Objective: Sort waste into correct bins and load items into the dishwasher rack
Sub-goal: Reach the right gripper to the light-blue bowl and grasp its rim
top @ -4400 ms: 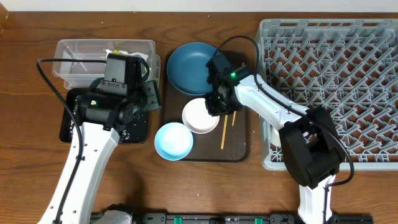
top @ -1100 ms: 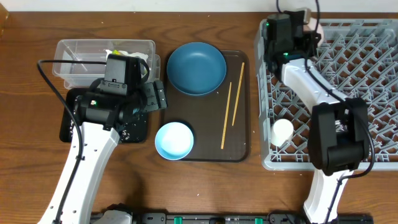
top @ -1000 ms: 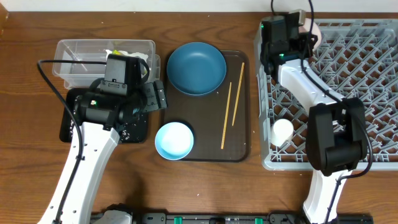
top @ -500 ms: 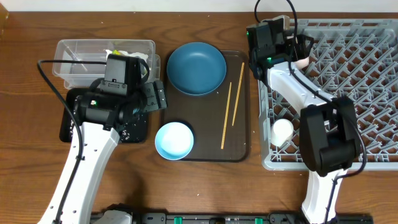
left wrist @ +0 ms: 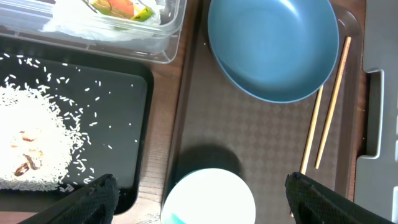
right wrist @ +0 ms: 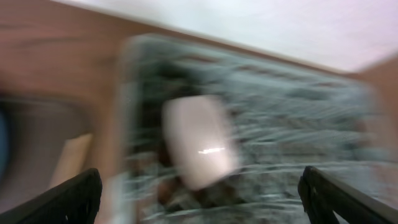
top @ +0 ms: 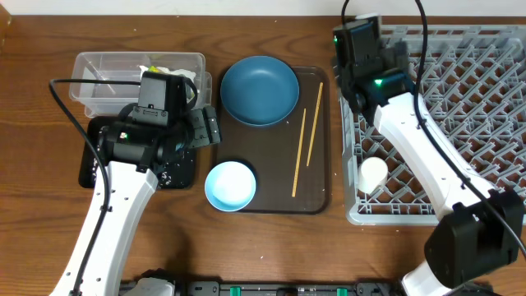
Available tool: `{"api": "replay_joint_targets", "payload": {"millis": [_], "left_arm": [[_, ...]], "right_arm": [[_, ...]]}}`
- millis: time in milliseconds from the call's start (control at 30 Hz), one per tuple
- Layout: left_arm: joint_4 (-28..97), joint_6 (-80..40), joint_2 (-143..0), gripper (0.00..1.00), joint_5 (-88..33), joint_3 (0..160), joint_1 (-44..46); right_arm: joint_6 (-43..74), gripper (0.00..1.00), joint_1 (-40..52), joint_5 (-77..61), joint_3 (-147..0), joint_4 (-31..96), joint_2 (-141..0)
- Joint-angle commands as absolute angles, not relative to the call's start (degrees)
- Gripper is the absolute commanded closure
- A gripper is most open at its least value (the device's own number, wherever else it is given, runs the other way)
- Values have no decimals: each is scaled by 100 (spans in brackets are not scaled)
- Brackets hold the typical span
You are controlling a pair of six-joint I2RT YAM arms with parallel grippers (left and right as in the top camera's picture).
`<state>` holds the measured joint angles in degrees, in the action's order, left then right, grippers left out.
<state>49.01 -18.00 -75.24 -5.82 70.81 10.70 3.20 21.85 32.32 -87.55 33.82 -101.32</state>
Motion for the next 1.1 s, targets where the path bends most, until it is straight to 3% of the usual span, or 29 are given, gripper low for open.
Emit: {"api": "replay_joint_targets", "payload": {"millis": [0,167,233,400,667,800,1067], "left_arm": [[4904,-1772,-7555,12,-537,7148,1052],[4853,-1772,-7531,11,-539,7150,1024],[4766,-1772,-7474,11,-539,7168,958],[4753,-1769,-7172,11,-537,7279,679],[4831,-1767,-6670,11,-534,7277,204],[4910,-1767,-6628,11,-532,7277,56],[4928,-1769,-6678,11,-534,7271,27]], "right_arm": [[965,1,2272,117,-8764,3667,-10103],[1470,1,2370,-2292,-8722,3817,-10250],[1608,3,2536,-2340,-8718,3833,-10374],[1610,20,3096,-2180,-8715,4108,-10737],[1975,32,3955,-1859,-8715,4397,-11421],[1979,44,4167,-1747,-8715,4641,-11594],[1975,58,4434,-1444,-8715,4904,-11799]]}}
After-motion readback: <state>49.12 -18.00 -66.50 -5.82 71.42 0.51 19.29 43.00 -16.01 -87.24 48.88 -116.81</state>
